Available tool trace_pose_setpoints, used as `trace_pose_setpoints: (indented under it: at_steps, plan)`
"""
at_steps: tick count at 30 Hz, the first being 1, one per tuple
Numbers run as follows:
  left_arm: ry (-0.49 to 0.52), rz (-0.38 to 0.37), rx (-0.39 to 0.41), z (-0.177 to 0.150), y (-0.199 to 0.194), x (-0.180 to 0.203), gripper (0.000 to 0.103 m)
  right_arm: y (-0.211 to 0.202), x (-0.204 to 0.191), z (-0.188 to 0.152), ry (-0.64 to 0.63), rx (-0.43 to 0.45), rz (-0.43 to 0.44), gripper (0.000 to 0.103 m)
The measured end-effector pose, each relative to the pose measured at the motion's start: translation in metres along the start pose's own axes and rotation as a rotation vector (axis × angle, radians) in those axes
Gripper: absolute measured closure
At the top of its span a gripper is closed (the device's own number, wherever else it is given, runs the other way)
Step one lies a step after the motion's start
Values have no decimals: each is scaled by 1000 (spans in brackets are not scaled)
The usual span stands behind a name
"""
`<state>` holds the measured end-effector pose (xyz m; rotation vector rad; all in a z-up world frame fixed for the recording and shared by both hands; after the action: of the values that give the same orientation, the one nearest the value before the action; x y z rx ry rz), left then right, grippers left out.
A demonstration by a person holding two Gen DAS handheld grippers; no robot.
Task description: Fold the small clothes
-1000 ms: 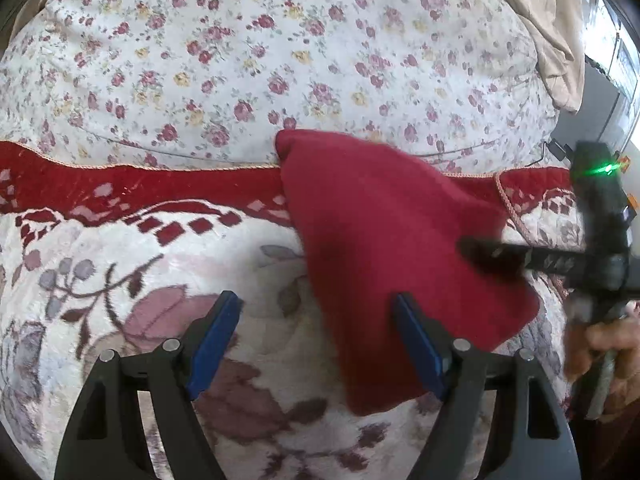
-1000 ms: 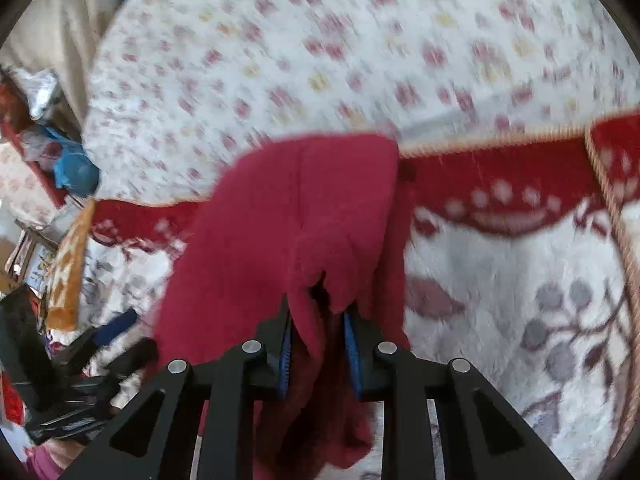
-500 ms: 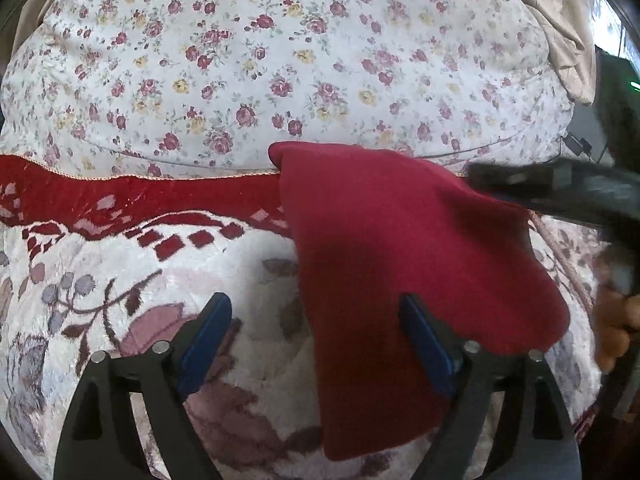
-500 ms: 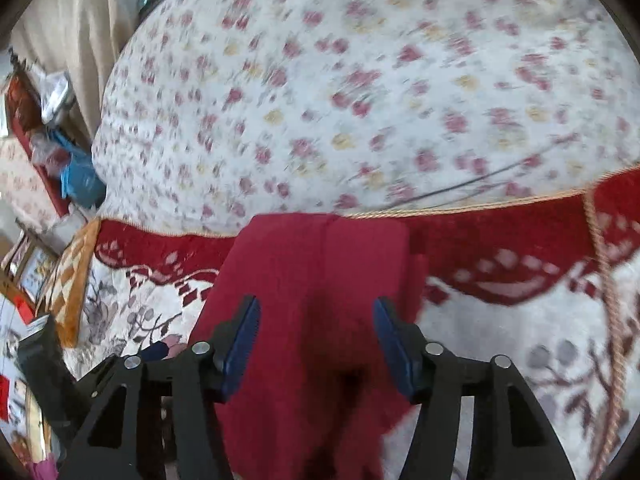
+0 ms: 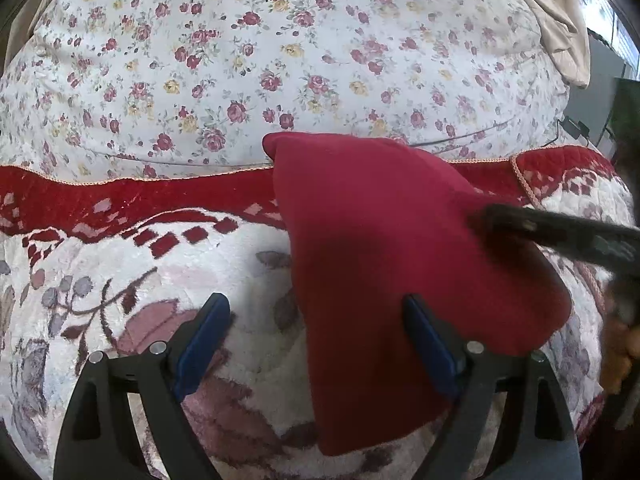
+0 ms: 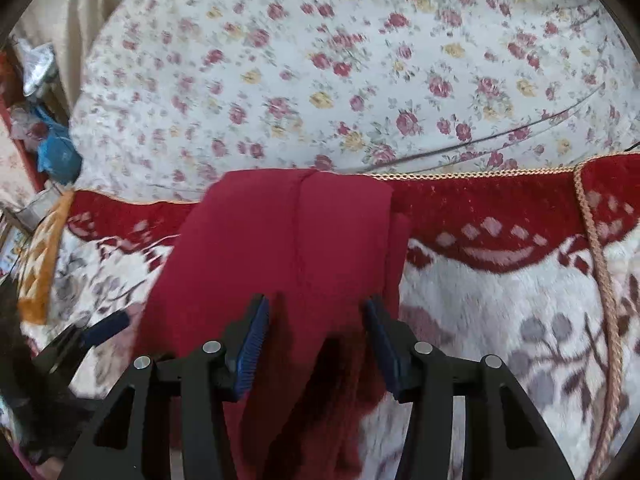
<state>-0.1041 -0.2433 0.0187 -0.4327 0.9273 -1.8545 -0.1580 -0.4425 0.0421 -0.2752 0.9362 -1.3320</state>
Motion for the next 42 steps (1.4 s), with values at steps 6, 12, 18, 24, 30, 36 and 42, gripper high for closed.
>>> trace_pose_setpoints:
  at_steps: [6, 12, 18, 24, 30, 36, 42]
  plan:
    - [-1, 2, -3, -4, -6, -1, 15, 10, 8, -54, 16, -100, -67, 48]
    - [-30, -25, 2, -6, -20, -9, 15, -29, 4, -47, 56, -18, -16, 43]
    - [-73, -30, 1, 1, -17, -11, 15, -32, 10, -12, 123, 83, -13, 37]
    - [-39, -19, -12, -2, -7, -4, 15, 9, 33, 0, 155, 46, -125, 68]
    - [-21, -20, -36, -8, 2, 2, 15, 1, 29, -6, 143, 30, -127, 64]
    - [-21, -18, -30, -7, 1, 2, 15, -18, 1, -13, 85, 53, -83, 50]
    - [-19, -22, -35, -7, -1, 2, 15, 6, 19, -41, 141, -35, -82, 39]
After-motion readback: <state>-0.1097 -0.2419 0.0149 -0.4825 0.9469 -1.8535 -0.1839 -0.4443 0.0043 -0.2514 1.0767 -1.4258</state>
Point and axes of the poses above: each gripper's, at about its wrist camera, not at the fingertips, and y roughly the way its jaws point, x to its right, z to its top, the point moved 3 cm from there along y, roughly the way its jaws point, and after that the axes turned 13 degrees about z, right-handed, at the moved point
